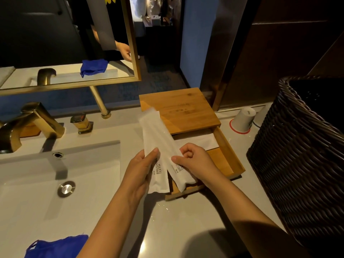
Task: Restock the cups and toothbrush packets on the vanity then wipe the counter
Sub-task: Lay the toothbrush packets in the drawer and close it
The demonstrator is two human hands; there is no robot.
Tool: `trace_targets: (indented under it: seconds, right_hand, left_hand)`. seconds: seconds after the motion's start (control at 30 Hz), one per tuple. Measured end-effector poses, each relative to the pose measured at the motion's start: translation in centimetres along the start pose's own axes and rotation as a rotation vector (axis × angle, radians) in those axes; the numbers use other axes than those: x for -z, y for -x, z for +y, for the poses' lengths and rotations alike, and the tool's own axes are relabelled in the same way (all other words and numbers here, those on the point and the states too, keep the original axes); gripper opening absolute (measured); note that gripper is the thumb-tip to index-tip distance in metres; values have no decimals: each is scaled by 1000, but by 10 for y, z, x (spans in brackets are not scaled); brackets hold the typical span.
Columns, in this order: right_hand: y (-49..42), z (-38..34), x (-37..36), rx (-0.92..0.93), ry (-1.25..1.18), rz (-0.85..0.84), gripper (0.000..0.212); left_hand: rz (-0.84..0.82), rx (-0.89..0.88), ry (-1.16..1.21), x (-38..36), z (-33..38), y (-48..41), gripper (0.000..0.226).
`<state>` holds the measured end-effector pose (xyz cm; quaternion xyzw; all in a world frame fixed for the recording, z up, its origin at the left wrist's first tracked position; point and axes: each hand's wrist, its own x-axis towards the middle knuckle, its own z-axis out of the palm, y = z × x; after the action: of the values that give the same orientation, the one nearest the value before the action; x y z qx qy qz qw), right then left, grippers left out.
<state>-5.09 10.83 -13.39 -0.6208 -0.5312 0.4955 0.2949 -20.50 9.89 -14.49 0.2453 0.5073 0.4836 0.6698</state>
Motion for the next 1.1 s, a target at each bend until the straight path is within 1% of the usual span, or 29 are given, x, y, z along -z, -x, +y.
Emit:
trace_targets:
  seconds: [0.13,0.23,0.33,0.4,0.43,0.5,0.57,0.63,0.7,0.77,0.83,0.93,1.03,1.1]
  right_hand:
    - [1,3,3,-48,-173,14,27]
    - [0,3,2,-93,-245,48,26]
    - [-2,5,2,-116,-288,81,20]
    - [-3,7,3,-107,-291,72,13]
    - [-4,6,4,-100,-289,58,12]
    - [-4,4,12,-79,-248,30,16]
    - [-7,0,26,-57,-160,30,17]
    - [-11,-6,45,-52,-62,27,11]
    - [-14,-11,62,-72,16,10,6]
    - [-17,-11,68,-90,17,20,4]
    - [-17,-9,64,-97,-37,28,5]
    - [-15,-6,49,-123,-201,15,10]
    - [-13,-4,34,-137,-283,1,15]
    - [-12,-3,23,-160,-359,28,18]
  left_hand:
    - [-2,-8,-70,-1,-4,3,20]
    - [-2,-9,-159,-5,-8,6,31]
    - [10,-12,-175,-3,-8,5,40]
    - [20,-8,-177,-1,-9,3,42]
    - [22,-10,-186,0,-9,3,42]
    - [24,-15,-180,2,-8,2,39]
    - [36,-23,-114,6,-5,1,29]
    - [70,-23,-54,13,1,1,21]
    - [92,-36,-22,21,6,-1,17]
    - [88,-57,-12,25,9,-2,16]
    - [76,-56,-40,23,9,-1,19]
    - [27,-44,-78,11,0,1,32]
    - [-27,-48,-83,-2,-11,5,30]
    - [-50,-50,-115,-10,-15,7,32]
